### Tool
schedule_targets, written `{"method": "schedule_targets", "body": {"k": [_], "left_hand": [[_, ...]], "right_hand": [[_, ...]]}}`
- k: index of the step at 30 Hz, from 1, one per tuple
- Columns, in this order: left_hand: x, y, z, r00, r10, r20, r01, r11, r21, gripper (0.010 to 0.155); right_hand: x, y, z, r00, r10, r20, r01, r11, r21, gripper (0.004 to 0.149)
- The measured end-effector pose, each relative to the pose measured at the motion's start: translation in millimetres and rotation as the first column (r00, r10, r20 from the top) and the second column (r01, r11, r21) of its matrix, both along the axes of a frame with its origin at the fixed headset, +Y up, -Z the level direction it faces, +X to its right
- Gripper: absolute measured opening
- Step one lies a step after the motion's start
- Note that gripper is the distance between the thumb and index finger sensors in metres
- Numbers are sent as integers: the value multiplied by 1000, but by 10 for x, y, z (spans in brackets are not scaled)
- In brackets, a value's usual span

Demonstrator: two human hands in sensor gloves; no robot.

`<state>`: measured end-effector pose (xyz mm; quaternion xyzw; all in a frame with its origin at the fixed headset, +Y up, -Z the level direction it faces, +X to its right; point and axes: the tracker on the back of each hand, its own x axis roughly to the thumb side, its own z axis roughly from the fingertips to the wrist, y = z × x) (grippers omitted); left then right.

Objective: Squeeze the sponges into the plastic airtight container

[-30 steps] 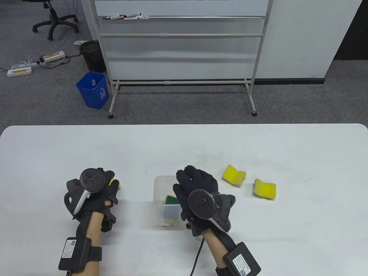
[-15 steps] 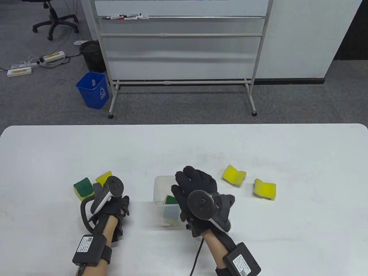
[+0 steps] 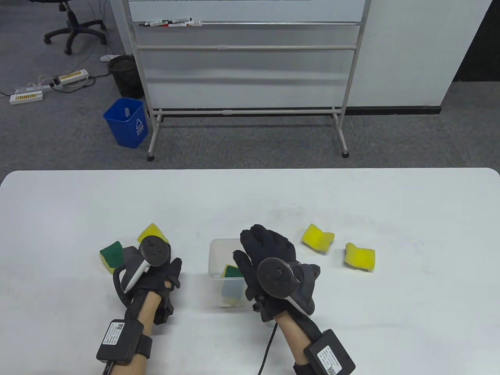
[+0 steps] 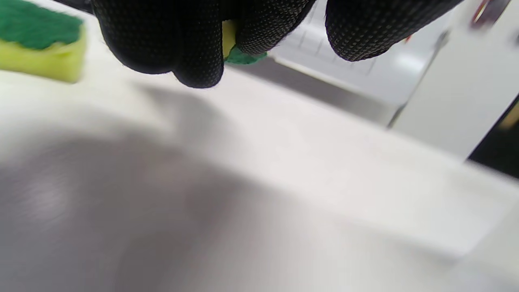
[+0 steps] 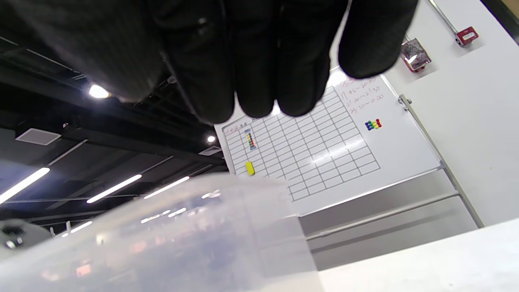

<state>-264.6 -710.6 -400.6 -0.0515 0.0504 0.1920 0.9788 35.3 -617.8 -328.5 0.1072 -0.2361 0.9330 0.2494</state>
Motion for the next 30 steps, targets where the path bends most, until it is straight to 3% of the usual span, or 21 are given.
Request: {"method": "schedule_targets", "body": {"k": [2,4,8,11,16,21,23,25,27,28,29,30], "left_hand": [[23,160,38,985,170,40,-173,982,75,67],[60,364,87,928,355,110,-368,919,142,66],[142,716,214,789,564,244,-609,771,187,64],[231,946,333,702,622,345,-702,686,192,62],[468,1142,475,503,700,507,-827,560,47,61],[710,1215,563,291,742,603,-873,464,-149,60],[773,1203,571,225,759,612,-875,433,-215,60],[821,1160,560,162,786,596,-882,387,-271,59],[846,1115,544,114,813,571,-887,342,-310,59],[854,1096,539,114,822,558,-887,337,-315,59],[854,1079,534,132,822,554,-887,348,-305,59],[856,1071,533,169,812,559,-886,374,-275,59]], "right_hand": [[15,5,-1,1000,-27,-8,27,1000,-6,62],[43,15,-3,997,-77,-22,77,997,-14,63],[103,30,-9,981,-189,-51,187,982,-38,67],[155,40,-18,953,-293,-75,289,955,-62,70],[251,52,-38,872,-475,-120,464,879,-108,74],[328,-16,-121,793,-591,-148,544,797,-264,85],[329,-39,-149,738,-649,-187,575,749,-330,85],[306,-53,-171,630,-733,-257,621,674,-401,83],[283,-59,-177,557,-784,-276,647,617,-447,78],[272,-58,-173,549,-788,-279,644,612,-460,76],[268,-54,-167,557,-782,-280,643,619,-451,73],[276,-44,-155,602,-758,-252,652,648,-393,70]]}}
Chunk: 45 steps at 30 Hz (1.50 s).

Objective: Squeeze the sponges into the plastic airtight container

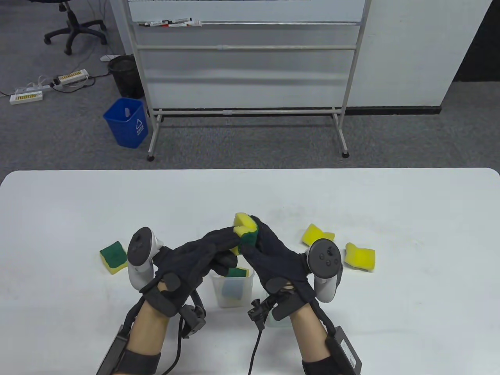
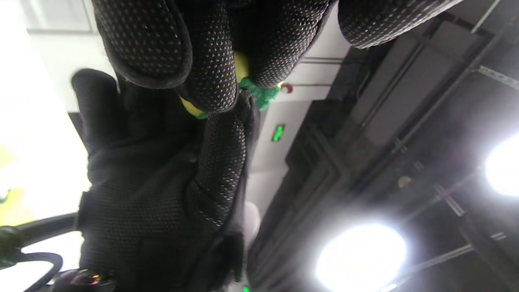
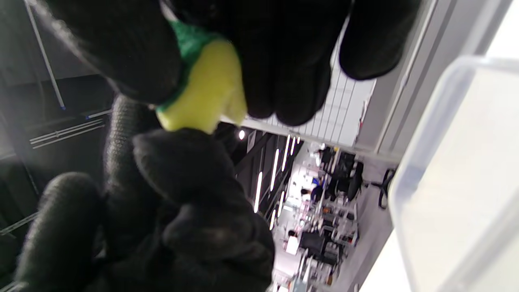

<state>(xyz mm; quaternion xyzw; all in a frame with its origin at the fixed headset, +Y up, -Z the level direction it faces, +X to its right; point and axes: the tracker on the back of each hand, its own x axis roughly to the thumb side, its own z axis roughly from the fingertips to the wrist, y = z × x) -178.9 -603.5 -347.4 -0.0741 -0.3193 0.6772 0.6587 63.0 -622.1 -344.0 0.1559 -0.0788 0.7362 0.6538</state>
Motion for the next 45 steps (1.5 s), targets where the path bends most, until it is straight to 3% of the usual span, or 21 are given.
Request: {"method": "schedule_targets", "body": {"k": [3,6,8,10,12,15,18,21,25,28,33,37,41,45], "left_hand": [[7,13,15,990,-117,-76,120,992,48,60],[-23,52,41,952,-170,-253,200,975,97,57],[-81,89,74,881,-229,-414,305,944,127,56],[-104,103,89,827,-280,-488,385,914,128,59],[-91,103,82,808,-323,-494,441,886,142,65],[-16,70,53,836,-377,-398,468,869,158,74],[7,43,27,824,-408,-394,497,853,156,67],[-44,46,14,824,-372,-429,465,875,135,60],[-136,63,16,772,-322,-547,458,880,129,51],[-179,24,4,775,-272,-570,393,914,99,48],[-205,-70,-58,814,-246,-526,315,948,45,47],[-188,-118,-94,816,-351,-459,388,921,-15,51],[-211,-89,-89,721,-477,-503,545,838,-15,57],[-334,-78,-95,582,-529,-618,627,775,-74,60]], "right_hand": [[28,6,16,988,92,124,-94,996,6,64],[46,-19,3,981,120,154,-117,993,-28,60],[63,-27,-4,972,147,183,-140,989,-49,58],[63,-12,-4,964,190,185,-185,982,-46,57],[36,14,5,956,241,170,-240,970,-28,56],[-37,70,44,942,301,147,-306,952,10,56],[-92,129,101,917,361,169,-374,926,56,54],[-121,166,130,890,413,192,-438,892,111,55],[-175,170,180,875,415,251,-456,879,137,59],[-195,148,184,905,364,223,-399,907,138,66],[-218,129,208,909,301,289,-363,913,188,66],[-190,112,204,882,311,352,-398,893,208,57],[-172,103,176,850,377,368,-461,871,171,51],[-243,89,177,721,545,428,-651,743,152,51]]}}
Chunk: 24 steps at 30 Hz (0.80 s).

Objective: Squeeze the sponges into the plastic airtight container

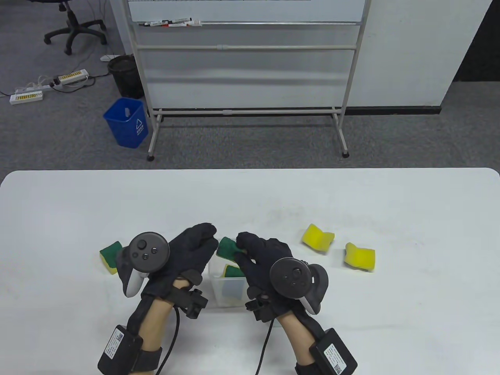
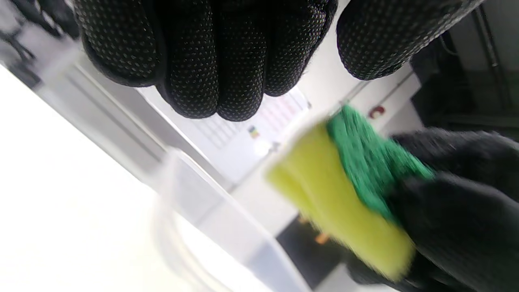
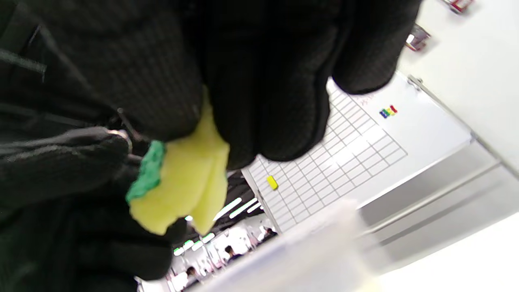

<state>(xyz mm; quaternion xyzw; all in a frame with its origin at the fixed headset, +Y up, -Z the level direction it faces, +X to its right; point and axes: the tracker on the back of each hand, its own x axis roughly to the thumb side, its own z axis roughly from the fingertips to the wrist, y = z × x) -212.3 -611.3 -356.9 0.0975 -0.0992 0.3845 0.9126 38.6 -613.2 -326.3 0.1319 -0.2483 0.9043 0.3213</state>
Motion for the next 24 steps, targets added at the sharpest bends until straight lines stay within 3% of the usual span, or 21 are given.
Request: {"method": "schedule_targets", "body": {"k": [6,11,24], "left_hand": [[-226,-95,-86,974,-152,-167,148,988,-34,60],[-345,-181,-144,935,-256,-245,243,966,-85,61],[-491,-382,-254,894,-344,-287,298,935,-193,61]], "right_hand": [[-160,-54,11,984,175,-10,-175,984,17,49],[-192,-130,-26,977,215,-11,-215,977,8,48],[-205,-180,-33,971,237,18,-237,971,27,43]]}}
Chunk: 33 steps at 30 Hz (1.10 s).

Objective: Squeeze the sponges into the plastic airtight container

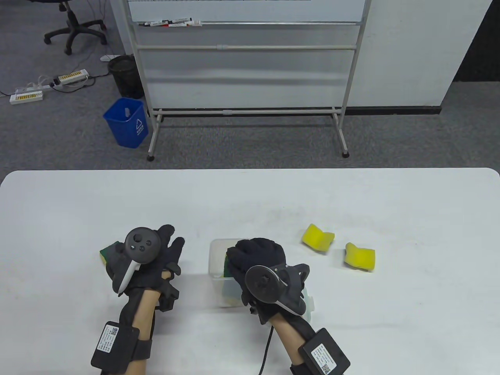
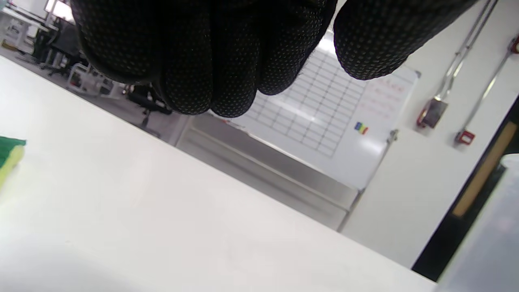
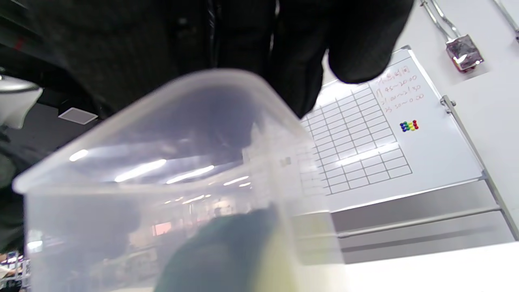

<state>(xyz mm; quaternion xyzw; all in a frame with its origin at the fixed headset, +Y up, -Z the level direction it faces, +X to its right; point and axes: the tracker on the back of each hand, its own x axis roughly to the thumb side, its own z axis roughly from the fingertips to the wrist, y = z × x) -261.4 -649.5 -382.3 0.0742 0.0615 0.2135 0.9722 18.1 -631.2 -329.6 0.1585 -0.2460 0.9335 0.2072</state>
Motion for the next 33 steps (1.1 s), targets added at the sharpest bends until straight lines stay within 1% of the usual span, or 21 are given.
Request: {"method": "schedule_targets", "body": {"k": [5,7,9,10,11,14,16,20,24,25,26,29,31,33], "left_hand": [[-71,-102,-40,998,-54,-45,52,998,-39,61],[-121,-199,-77,990,-117,-79,110,990,-83,63],[-202,-329,-125,977,-186,-105,169,973,-158,66],[-266,-409,-151,970,-212,-121,187,963,-193,66],[-318,-469,-168,965,-223,-135,193,959,-206,67],[-567,-697,-193,958,-213,-193,156,950,-272,69],[-727,-817,-194,959,-176,-224,108,952,-285,70],[-955,-1025,-231,971,-118,-207,47,948,-316,69],[-1051,-1201,-258,975,-126,-185,39,909,-414,67],[-1048,-1223,-258,975,-120,-189,31,908,-417,68],[-1037,-1224,-262,972,-133,-195,45,915,-400,70],[-1008,-1189,-266,967,-159,-201,72,922,-381,69],[-983,-1144,-249,965,-145,-220,58,930,-362,69],[-968,-1080,-230,965,-107,-239,25,946,-322,69]], "right_hand": [[53,39,8,999,-54,8,54,998,11,44],[86,60,7,997,-72,13,72,997,10,45],[118,70,1,996,-85,23,85,996,11,46],[129,71,-2,996,-91,26,90,996,10,47],[138,70,-6,995,-97,28,97,995,5,47],[166,67,-18,993,-113,31,114,994,-5,48],[172,68,-20,993,-116,32,117,993,-5,48],[172,66,-18,993,-114,32,114,993,-7,49],[170,65,-19,994,-109,31,109,994,-8,49],[173,61,-21,994,-107,33,107,994,-10,50],[176,63,-20,994,-105,35,106,994,-10,50],[196,66,-25,993,-114,39,115,993,-15,50],[217,75,-29,991,-130,41,131,991,-16,51],[233,79,-29,988,-149,42,150,989,-21,52]]}}
